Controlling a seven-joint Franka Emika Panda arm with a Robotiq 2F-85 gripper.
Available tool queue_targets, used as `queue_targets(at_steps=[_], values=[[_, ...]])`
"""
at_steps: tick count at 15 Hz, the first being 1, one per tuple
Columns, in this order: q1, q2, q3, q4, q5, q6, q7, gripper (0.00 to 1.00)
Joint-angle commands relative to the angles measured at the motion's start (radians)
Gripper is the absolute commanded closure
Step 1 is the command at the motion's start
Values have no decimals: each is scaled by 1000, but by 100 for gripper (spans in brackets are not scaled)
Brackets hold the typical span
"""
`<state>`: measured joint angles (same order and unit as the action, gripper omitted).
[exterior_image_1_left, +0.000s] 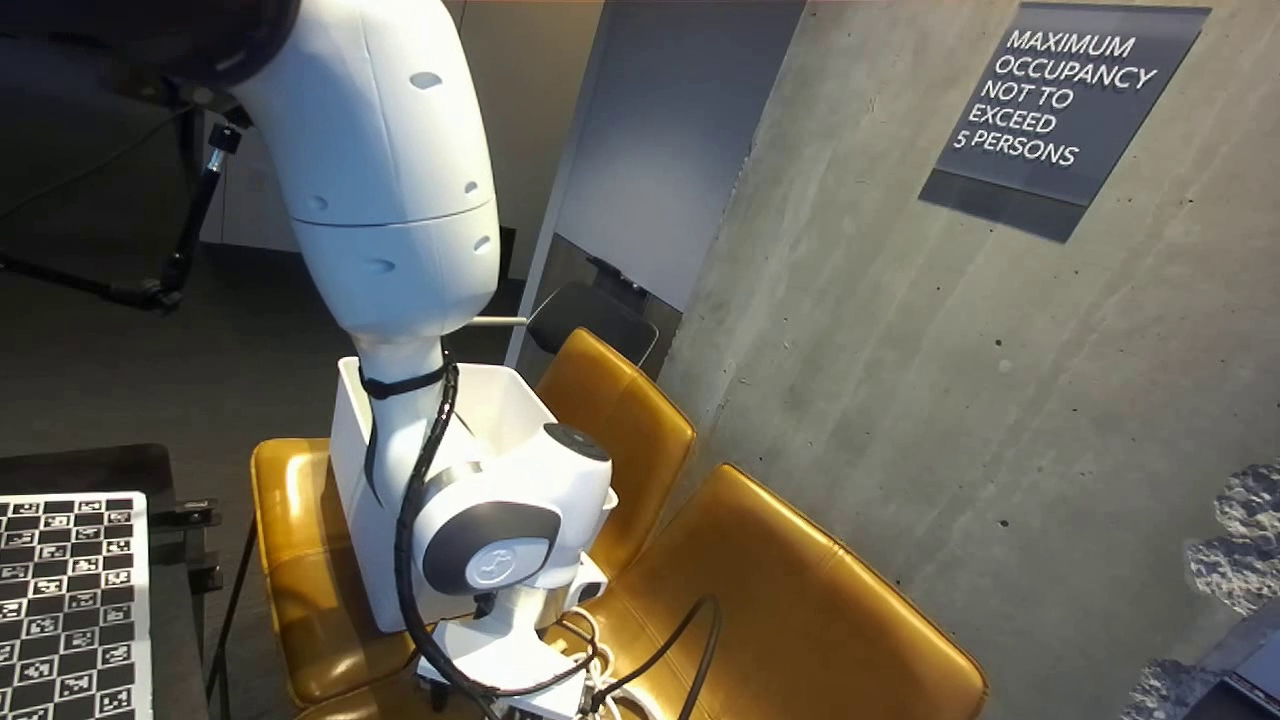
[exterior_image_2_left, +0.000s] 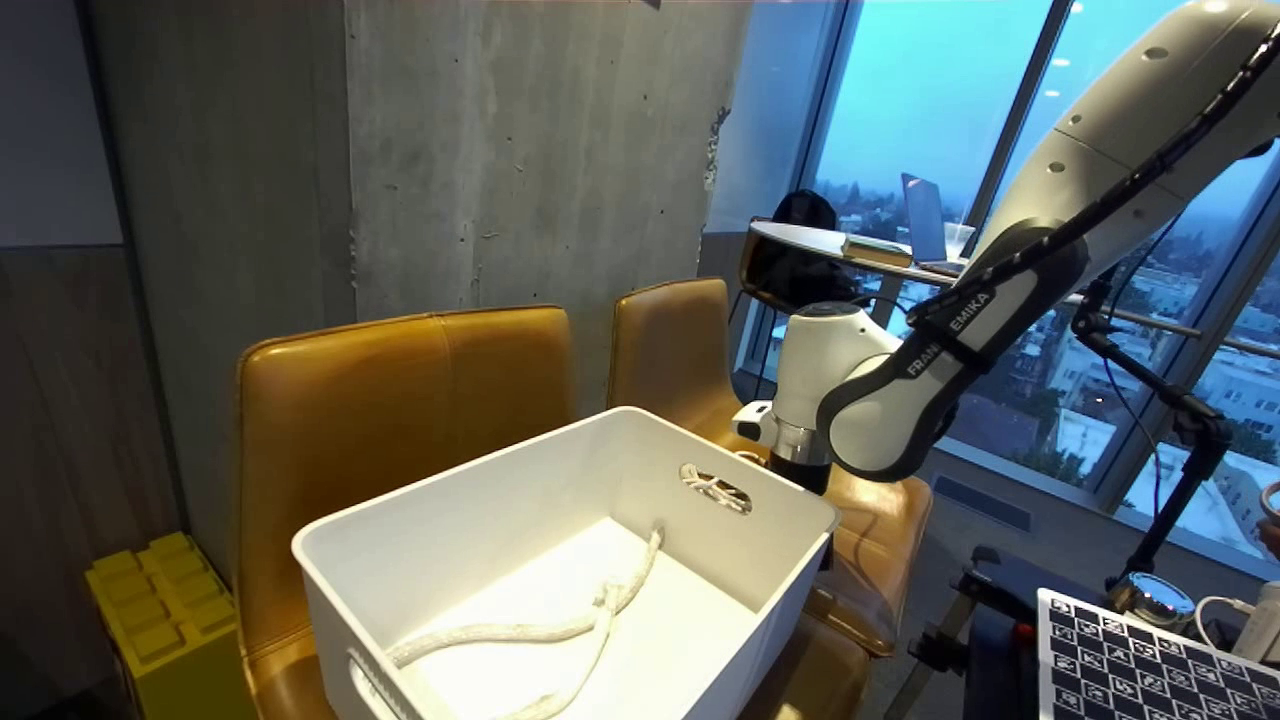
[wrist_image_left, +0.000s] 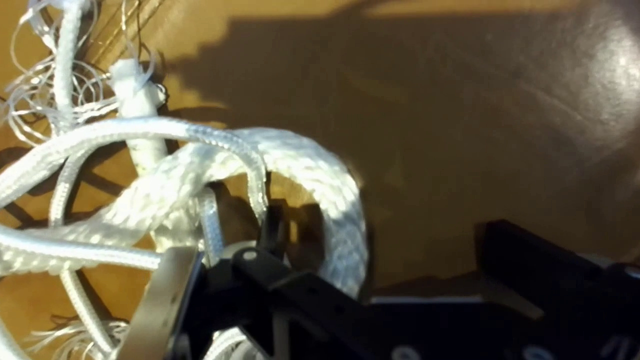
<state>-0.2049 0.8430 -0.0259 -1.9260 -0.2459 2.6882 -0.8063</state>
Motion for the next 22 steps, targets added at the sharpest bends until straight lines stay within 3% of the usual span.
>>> queue_targets(at_steps=[1, 2, 4, 14, 22], values=[[31, 38, -17, 31, -33, -20, 40, 0], [35, 36, -18, 26, -39, -17, 45, 0], [40, 35, -19, 25, -51, -16, 60, 26], [67, 32, -65, 41, -112, -24, 141, 99], [158, -164, -94, -119, -194, -40, 230, 100]])
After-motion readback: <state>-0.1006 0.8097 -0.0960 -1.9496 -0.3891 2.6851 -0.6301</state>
